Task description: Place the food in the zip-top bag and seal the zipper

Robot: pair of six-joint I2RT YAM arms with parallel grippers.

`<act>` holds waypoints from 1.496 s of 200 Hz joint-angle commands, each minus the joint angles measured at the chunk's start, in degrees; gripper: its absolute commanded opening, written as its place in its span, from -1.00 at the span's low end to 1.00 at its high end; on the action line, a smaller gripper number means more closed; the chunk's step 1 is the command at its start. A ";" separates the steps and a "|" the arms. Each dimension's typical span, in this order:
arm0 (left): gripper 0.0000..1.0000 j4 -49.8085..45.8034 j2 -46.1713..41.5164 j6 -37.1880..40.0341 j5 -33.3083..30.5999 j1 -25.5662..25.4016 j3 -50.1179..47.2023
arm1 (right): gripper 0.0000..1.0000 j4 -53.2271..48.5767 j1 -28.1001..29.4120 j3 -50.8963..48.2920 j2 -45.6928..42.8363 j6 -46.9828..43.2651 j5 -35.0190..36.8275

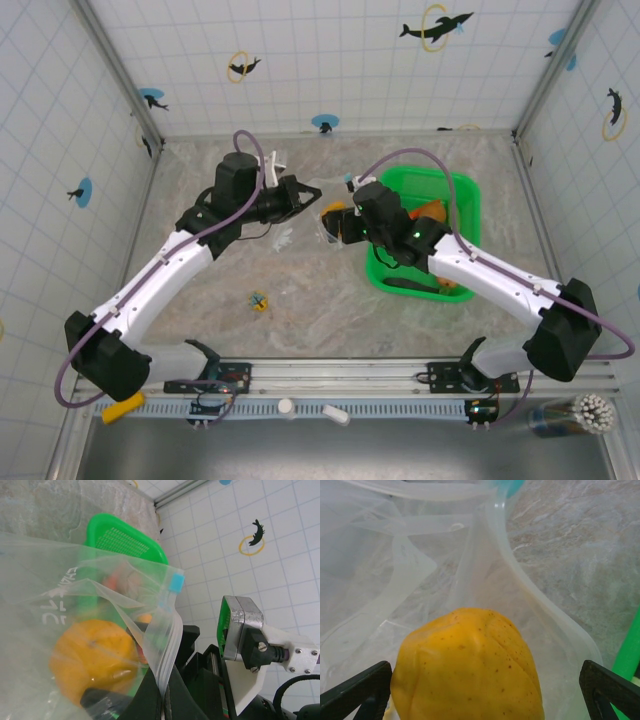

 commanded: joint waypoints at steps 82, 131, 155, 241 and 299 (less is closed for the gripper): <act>-1.00 0.64 -0.99 1.76 -0.89 -0.26 -1.61 | 1.00 17.01 -5.34 -6.00 -5.72 8.01 -23.27; -1.00 -0.84 -0.92 3.29 -2.37 -0.26 -1.52 | 1.00 18.97 -8.11 -7.55 -8.06 8.68 -26.73; -1.00 -1.69 -0.66 4.90 -4.27 -0.14 -2.05 | 1.00 18.59 -9.73 -7.95 -10.64 7.13 -28.07; -1.00 -3.48 5.95 10.87 -4.03 -0.34 3.88 | 0.78 -0.96 -24.09 -10.62 -15.86 2.86 -12.18; -1.00 -3.88 12.52 14.45 0.50 -4.42 7.47 | 0.58 -12.54 -27.45 -11.25 -8.35 2.96 10.68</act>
